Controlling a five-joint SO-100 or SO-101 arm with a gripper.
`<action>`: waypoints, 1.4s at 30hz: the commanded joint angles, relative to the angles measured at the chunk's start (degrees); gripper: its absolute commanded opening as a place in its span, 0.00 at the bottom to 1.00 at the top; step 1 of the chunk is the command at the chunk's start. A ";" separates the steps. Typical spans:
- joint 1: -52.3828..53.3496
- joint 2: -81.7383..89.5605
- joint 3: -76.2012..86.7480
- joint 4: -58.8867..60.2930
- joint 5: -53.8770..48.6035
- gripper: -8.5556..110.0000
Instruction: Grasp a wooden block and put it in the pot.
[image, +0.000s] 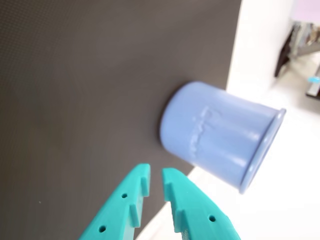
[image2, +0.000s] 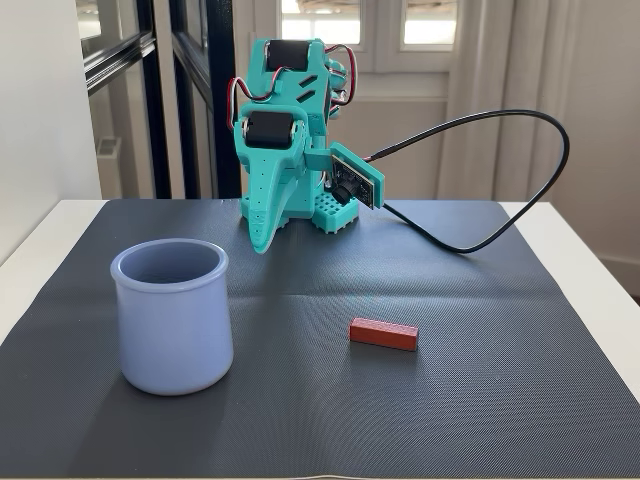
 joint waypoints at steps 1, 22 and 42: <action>-0.44 0.35 -0.35 -0.53 -0.18 0.09; -0.44 0.35 -0.35 -0.53 -0.26 0.09; -6.33 -18.81 -18.98 2.37 4.92 0.10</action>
